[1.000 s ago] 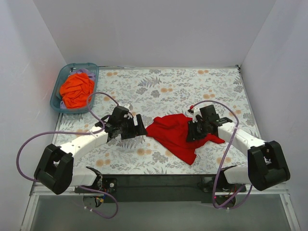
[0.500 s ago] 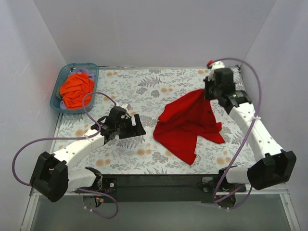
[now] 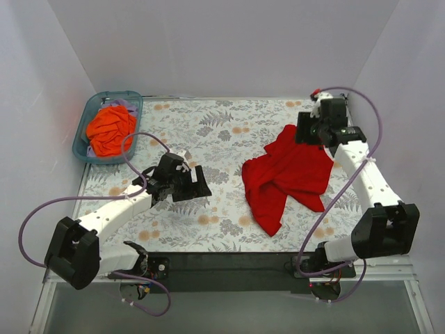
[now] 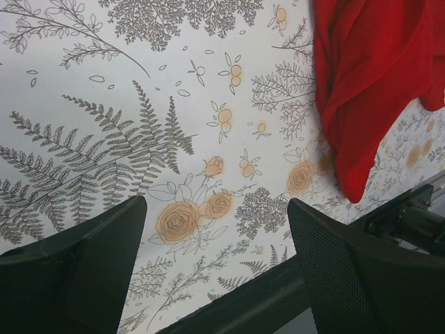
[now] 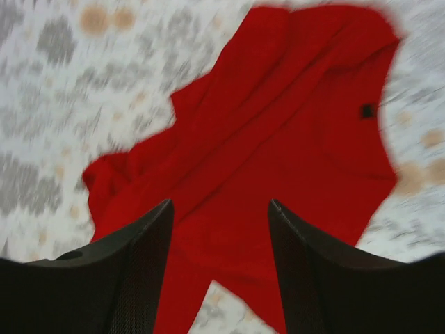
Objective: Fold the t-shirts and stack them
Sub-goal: Flatten the tshirt out
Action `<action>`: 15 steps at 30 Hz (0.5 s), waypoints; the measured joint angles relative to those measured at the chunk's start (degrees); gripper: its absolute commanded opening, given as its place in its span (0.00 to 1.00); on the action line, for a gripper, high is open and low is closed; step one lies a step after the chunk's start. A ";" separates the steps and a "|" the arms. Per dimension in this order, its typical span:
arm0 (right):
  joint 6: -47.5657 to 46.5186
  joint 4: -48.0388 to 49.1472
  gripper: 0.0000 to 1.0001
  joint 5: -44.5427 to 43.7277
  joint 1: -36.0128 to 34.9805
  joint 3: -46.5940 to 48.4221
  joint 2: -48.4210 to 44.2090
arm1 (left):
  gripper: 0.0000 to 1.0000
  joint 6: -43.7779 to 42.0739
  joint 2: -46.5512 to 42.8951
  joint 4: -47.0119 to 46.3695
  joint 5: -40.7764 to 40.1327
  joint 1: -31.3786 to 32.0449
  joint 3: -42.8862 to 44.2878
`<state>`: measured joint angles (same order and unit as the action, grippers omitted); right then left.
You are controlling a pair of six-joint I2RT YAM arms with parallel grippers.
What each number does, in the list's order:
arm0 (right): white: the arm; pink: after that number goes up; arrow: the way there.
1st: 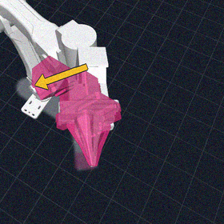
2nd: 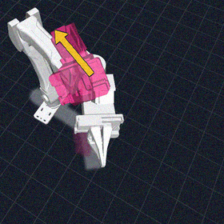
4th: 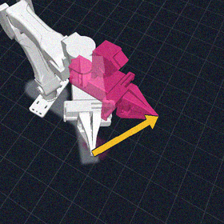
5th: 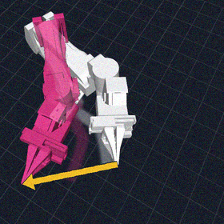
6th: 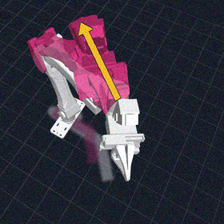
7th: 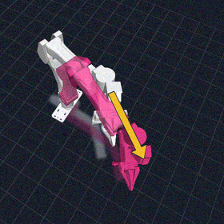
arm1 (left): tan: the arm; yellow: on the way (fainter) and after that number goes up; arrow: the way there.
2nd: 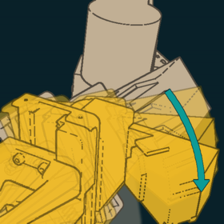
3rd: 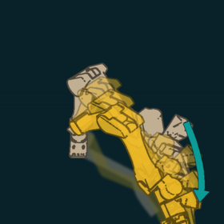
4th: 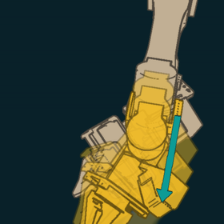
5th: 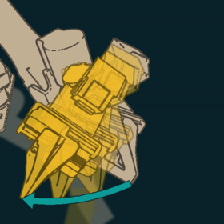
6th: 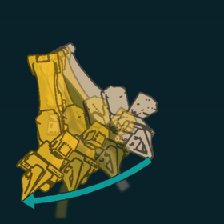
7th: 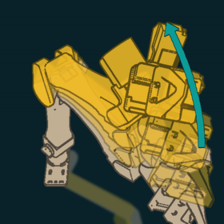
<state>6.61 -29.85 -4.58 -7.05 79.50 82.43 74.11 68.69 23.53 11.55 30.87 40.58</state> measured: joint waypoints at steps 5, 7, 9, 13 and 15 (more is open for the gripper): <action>3.17 0.66 0.63 12.26 -7.37 -20.15 -5.64 | 0.82 0.79 2.93 -0.11 1.44 0.37 2.03; 4.24 1.44 0.63 15.32 -10.64 -26.71 -7.69 | 0.81 1.33 3.91 -0.66 1.68 0.98 2.84; 5.42 1.49 0.63 17.07 -11.85 -32.24 -10.40 | 0.76 1.97 5.86 -2.36 2.40 2.34 3.67; 7.10 2.47 0.63 17.44 -11.30 -36.81 -15.19 | 0.69 3.19 12.98 -6.73 4.22 6.49 5.46; 7.52 3.76 0.63 17.51 -11.28 -37.31 -16.98 | 0.68 3.30 17.77 -8.57 4.35 9.31 7.08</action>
<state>14.13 -26.09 12.93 -18.33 42.19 65.45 77.41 86.46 14.96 15.90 40.18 47.66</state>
